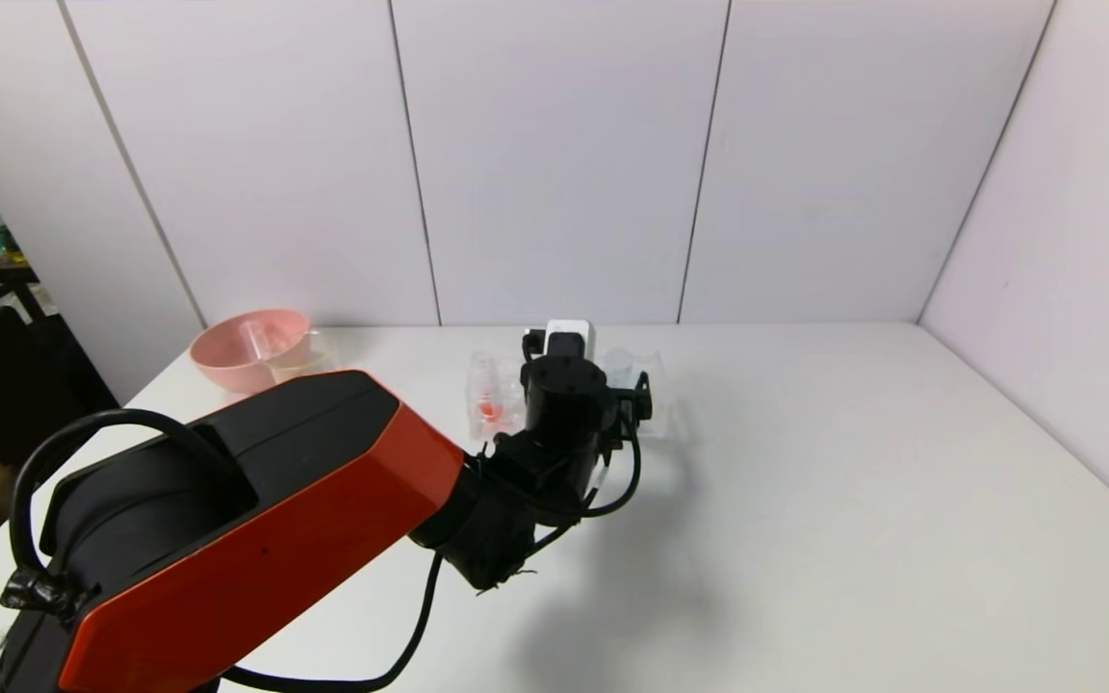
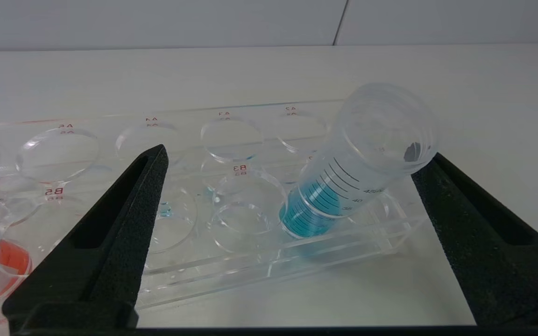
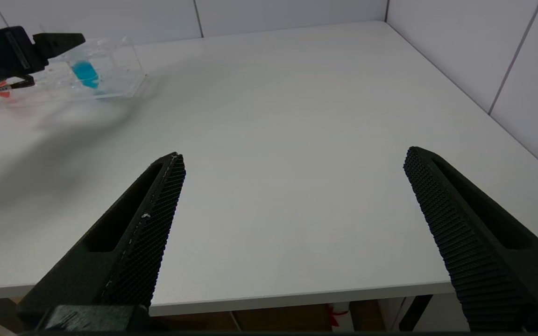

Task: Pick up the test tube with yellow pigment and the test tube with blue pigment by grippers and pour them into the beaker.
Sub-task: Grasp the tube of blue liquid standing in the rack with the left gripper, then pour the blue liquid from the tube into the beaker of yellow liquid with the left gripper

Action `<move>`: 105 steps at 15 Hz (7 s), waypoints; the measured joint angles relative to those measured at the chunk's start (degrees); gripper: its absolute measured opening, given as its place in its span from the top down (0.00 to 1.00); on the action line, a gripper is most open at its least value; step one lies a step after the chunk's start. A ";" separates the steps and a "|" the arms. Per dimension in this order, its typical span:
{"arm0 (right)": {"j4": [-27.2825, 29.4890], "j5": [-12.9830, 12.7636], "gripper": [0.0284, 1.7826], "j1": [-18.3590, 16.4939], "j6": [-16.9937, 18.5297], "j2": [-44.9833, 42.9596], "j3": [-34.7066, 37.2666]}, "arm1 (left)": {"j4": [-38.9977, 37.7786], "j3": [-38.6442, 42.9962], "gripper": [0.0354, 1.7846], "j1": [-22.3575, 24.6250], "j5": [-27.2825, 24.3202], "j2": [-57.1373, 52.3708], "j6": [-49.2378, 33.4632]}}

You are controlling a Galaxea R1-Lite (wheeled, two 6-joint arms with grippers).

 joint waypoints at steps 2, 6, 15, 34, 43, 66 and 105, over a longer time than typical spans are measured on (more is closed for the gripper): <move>0.02 0.00 0.04 0.00 0.00 0.00 0.00 | 0.18 -0.55 0.00 0.00 0.02 0.33 0.27; 0.00 0.00 0.04 0.00 0.00 0.00 0.00 | 0.41 -1.13 0.09 0.00 0.05 0.96 1.57; 0.00 0.00 0.04 0.00 0.00 0.00 0.00 | 0.55 -2.90 0.77 -0.11 -0.28 1.62 3.12; 0.00 0.00 0.04 0.00 -0.02 0.00 0.00 | 2.93 -3.56 0.77 -0.89 -0.06 -1.93 7.08; 0.00 0.02 0.04 0.00 0.00 0.00 0.00 | 3.91 -3.73 0.77 -1.55 -0.17 -4.06 7.89; 0.00 0.00 0.04 0.00 0.00 0.00 0.00 | 13.47 3.13 0.77 3.36 -0.41 -21.09 9.05; 0.00 0.02 0.04 0.00 0.00 0.00 0.00 | 14.34 28.36 0.77 53.15 -30.07 -46.81 5.07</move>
